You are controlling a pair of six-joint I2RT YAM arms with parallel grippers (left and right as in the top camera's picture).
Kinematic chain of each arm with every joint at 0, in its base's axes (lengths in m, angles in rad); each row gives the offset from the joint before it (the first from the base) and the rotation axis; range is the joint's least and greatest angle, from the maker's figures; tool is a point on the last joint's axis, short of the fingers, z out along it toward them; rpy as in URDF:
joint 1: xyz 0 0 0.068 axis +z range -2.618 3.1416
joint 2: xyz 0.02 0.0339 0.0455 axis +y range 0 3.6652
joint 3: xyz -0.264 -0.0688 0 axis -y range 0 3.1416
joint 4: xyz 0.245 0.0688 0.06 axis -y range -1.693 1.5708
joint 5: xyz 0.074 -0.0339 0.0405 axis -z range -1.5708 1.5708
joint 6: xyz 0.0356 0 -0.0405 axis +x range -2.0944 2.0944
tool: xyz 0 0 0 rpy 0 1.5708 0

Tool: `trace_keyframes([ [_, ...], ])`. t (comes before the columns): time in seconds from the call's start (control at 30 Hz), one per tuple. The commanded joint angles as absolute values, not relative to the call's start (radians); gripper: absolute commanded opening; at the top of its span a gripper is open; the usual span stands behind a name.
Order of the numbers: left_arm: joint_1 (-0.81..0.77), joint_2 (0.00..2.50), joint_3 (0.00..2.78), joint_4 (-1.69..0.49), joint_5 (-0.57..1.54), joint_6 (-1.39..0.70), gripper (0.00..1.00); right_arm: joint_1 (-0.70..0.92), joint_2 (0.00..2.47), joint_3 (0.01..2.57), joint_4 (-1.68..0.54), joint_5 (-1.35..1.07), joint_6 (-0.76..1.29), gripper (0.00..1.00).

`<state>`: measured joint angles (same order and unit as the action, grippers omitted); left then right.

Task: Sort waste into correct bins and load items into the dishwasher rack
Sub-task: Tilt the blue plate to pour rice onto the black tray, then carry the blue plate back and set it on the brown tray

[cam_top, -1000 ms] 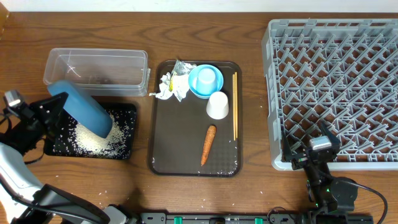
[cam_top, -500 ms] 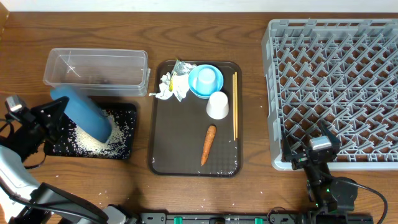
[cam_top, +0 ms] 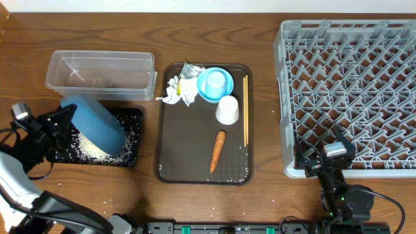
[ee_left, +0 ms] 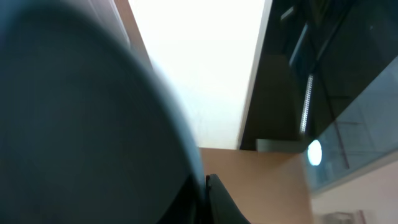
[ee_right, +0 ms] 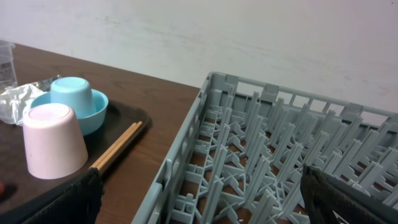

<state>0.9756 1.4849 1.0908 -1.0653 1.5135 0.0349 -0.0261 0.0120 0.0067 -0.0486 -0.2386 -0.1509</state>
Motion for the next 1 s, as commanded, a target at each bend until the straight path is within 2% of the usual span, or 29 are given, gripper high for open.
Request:
trace_keyframes([
  [0.0,0.981,1.482,1.099,-1.125,1.573,0.125,0.06,-0.039,0.006,0.006,-0.053,-0.237,-0.162,0.99],
  [0.07,0.981,1.479,1.099,-1.081,1.569,0.148,0.06,-0.039,0.006,0.006,-0.053,-0.237,-0.162,0.99],
  [0.17,0.981,1.472,1.099,-1.15,1.572,0.159,0.06,-0.039,0.006,0.006,-0.053,-0.237,-0.162,0.99],
  [0.23,0.981,1.469,1.099,-1.088,1.554,0.213,0.06,-0.039,0.006,0.006,-0.053,-0.237,-0.162,0.99],
  [0.3,0.981,1.469,1.099,-1.139,1.536,0.144,0.06,-0.039,0.006,0.006,-0.053,-0.237,-0.162,0.99],
  [0.6,0.952,1.393,1.1,-1.246,1.573,0.183,0.06,-0.039,0.006,0.006,-0.053,-0.237,-0.162,0.99],
  [0.77,0.82,1.23,1.1,-1.227,1.544,0.267,0.06,-0.039,0.006,0.006,-0.053,-0.237,-0.162,0.99],
  [0.97,0.59,1.083,1.1,-1.181,1.297,0.247,0.06,-0.039,0.006,0.006,-0.053,-0.237,-0.162,0.99],
])
